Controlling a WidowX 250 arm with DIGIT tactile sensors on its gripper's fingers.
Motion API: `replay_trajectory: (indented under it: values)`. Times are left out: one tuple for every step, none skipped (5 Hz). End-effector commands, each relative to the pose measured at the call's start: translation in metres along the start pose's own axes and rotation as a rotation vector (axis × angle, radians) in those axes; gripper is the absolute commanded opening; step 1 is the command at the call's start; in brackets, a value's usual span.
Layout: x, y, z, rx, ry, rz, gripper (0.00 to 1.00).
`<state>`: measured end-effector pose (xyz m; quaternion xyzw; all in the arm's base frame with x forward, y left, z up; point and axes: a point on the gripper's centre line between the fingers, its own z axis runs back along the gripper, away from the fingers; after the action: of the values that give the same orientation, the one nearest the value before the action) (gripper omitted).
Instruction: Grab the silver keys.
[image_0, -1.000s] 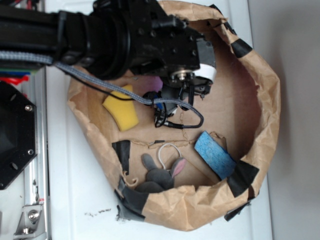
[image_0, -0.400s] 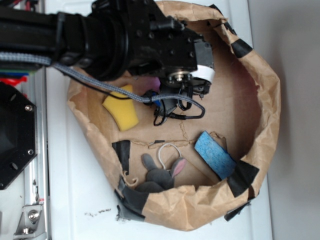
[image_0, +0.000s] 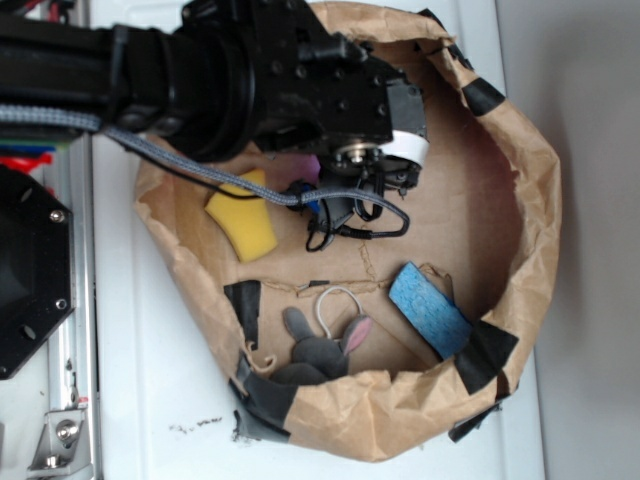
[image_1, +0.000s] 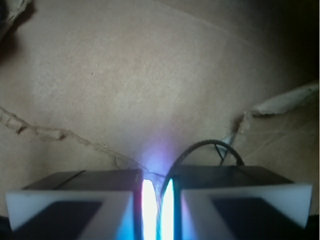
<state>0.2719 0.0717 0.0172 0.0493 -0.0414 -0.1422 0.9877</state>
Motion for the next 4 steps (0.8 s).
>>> replay_trajectory:
  values:
    - [-0.032, -0.011, 0.060, -0.077, 0.001, 0.014, 0.00]
    - [-0.026, -0.027, 0.109, -0.229, -0.109, -0.034, 0.00]
    - [-0.029, -0.036, 0.163, -0.321, -0.195, -0.097, 0.00]
    - [-0.021, -0.034, 0.173, -0.282, -0.154, -0.093, 0.00]
